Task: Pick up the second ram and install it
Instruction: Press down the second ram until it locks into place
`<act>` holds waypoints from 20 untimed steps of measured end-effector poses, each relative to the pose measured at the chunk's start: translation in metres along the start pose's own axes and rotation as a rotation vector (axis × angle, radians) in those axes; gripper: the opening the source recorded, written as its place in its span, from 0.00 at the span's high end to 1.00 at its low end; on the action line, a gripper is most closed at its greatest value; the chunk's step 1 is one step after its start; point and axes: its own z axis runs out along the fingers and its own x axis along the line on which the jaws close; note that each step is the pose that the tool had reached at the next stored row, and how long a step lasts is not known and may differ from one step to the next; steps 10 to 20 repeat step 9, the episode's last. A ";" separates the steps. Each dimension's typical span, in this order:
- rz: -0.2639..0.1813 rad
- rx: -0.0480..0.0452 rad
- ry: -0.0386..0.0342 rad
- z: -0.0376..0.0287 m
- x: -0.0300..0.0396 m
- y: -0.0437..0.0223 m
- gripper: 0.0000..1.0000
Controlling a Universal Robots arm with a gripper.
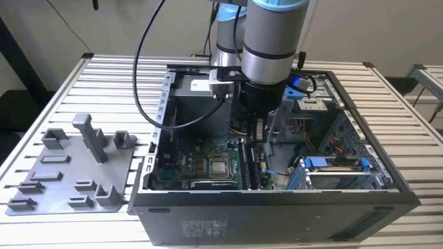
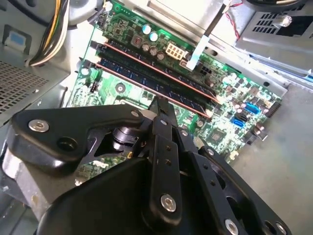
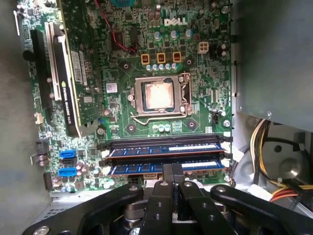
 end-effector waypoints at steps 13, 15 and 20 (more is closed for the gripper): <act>0.000 0.0039 -0.0003 -0.0001 0.0000 0.0001 0.89; 0.000 0.0039 -0.0003 -0.0001 0.0000 0.0001 0.89; 0.000 0.0039 -0.0003 -0.0001 0.0000 0.0001 0.89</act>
